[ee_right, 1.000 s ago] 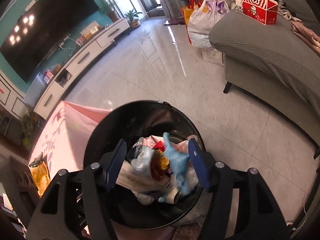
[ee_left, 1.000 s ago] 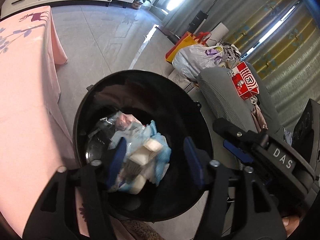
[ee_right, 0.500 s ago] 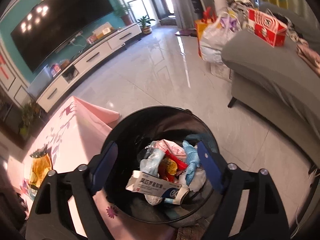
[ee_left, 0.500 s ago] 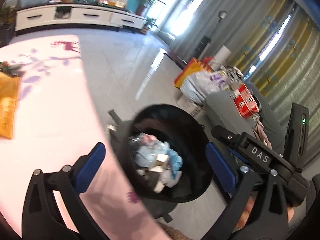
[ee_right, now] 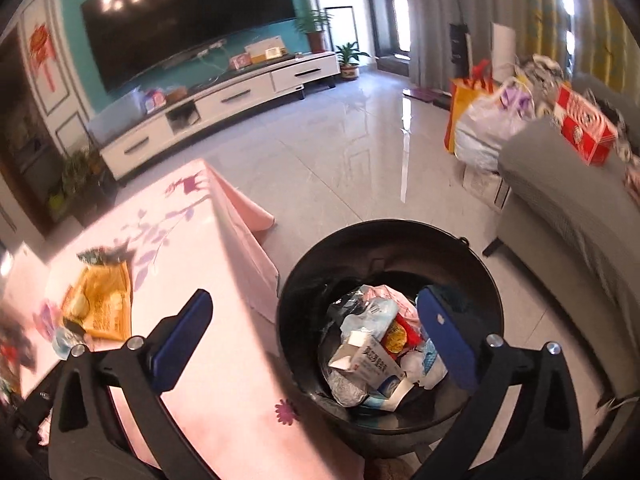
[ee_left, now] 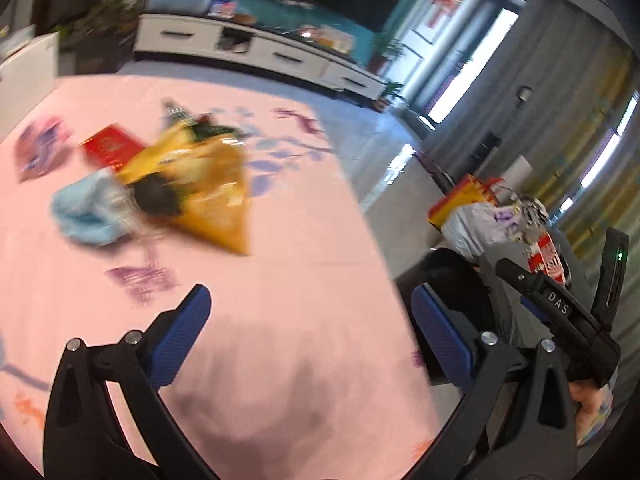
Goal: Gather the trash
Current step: 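Move both open tools back toward the pink table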
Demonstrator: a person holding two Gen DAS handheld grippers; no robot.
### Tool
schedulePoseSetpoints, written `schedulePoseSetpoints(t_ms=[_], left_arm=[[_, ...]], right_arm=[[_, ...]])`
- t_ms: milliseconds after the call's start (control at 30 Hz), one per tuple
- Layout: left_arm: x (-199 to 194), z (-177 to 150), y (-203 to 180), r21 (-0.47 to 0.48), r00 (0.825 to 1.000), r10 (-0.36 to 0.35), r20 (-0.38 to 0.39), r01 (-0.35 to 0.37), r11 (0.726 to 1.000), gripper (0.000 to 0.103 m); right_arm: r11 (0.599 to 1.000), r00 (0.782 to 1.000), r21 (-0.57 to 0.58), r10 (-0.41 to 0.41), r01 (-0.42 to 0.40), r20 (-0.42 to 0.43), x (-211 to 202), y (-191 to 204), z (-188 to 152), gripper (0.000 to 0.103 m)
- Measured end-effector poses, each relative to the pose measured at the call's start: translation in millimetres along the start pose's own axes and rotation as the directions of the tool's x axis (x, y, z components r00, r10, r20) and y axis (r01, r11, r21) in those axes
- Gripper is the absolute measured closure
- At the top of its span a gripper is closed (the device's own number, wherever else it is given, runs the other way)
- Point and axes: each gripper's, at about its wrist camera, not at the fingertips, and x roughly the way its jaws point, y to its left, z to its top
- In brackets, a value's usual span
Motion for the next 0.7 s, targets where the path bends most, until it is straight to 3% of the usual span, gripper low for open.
schedulePoseSetpoints(t_ms=[200,333,433,600,700], left_arm=[[-34,3,62,-0.027,0.988,0.153,0.031,-0.153,0.988,0.003],[-53,5,94,-0.041,0.986,0.164,-0.003,-0.164,0.986,0.003],[-63,5,124,-0.11,0.989,0.15,-0.012,-0.151,0.982,0.003],[-59,-4,162,-0.136,0.981,0.191,-0.043,-0.196,0.971,0.003],[-56,-9,186,-0.199,0.979,0.186,-0.078,-0.198,0.96,0.003]], right_arm=[[0.99,1.0,-0.138,-0.008,0.005,-0.016,7,46,-12,0.003],[0.974,0.999,-0.223,0.018,-0.025,-0.035,12,78,-24,0.003],[0.954,0.997,-0.292,0.045,-0.061,-0.061,15,102,-35,0.003],[0.925,0.996,-0.371,0.061,-0.083,-0.071,19,135,-51,0.003],[0.897,0.992,-0.426,0.081,-0.115,-0.097,25,150,-61,0.003]])
